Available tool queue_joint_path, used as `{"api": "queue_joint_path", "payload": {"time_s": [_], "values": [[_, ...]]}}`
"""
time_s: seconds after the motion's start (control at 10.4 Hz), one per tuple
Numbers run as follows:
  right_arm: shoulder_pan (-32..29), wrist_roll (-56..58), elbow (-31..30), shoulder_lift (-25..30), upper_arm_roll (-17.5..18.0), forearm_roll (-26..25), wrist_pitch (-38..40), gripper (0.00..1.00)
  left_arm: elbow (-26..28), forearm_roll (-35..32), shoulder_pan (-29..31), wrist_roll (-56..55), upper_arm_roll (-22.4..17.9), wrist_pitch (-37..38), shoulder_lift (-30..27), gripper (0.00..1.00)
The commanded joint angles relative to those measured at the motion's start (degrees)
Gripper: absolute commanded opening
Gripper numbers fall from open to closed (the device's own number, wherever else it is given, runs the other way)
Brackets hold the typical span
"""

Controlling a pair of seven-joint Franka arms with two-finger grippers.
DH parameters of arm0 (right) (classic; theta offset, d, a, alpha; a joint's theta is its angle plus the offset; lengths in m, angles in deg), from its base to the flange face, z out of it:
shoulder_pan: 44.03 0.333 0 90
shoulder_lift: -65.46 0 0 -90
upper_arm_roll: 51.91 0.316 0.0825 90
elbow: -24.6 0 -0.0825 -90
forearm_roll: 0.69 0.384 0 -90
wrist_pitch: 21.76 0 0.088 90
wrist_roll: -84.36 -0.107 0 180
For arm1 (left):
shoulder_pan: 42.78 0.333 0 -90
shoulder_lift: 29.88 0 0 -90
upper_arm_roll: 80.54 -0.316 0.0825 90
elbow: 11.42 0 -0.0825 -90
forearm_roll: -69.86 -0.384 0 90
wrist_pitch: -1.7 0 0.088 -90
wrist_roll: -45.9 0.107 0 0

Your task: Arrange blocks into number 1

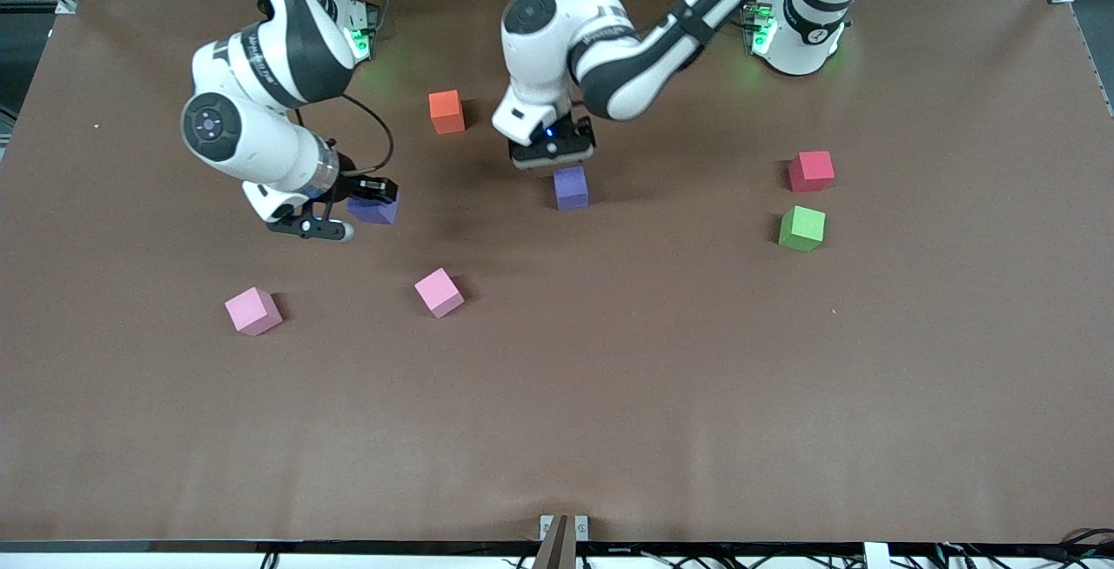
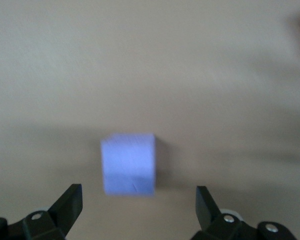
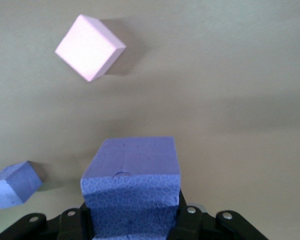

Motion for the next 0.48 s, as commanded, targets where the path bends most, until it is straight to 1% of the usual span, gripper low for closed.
{"api": "queue_joint_path", "payload": {"time_s": [0.0, 0.19, 0.29, 0.39], "values": [[5.0, -2.3, -0.2, -2.6, -0.1, 1.5, -5.1, 0.56, 0.8, -1.0, 3.6, 3.5, 1.0, -2.2, 0.9, 1.0], [10.1, -4.2, -0.4, -3.3, 0.1, 1.3, -7.9, 0.56, 0.7, -0.9, 3.7, 3.5, 1.0, -5.3, 3.5, 1.0], [11.9, -5.7, -0.8, -3.2, 0.8, 1.3, -8.4, 0.56, 0.8, -0.9, 3.7, 3.5, 1.0, -6.7, 4.4, 1.0], [12.4, -7.7, -1.9, -2.6, 2.2, 1.2, -9.1, 0.56, 0.9, -0.9, 3.6, 3.6, 1.0, -7.0, 5.2, 1.0]]}}
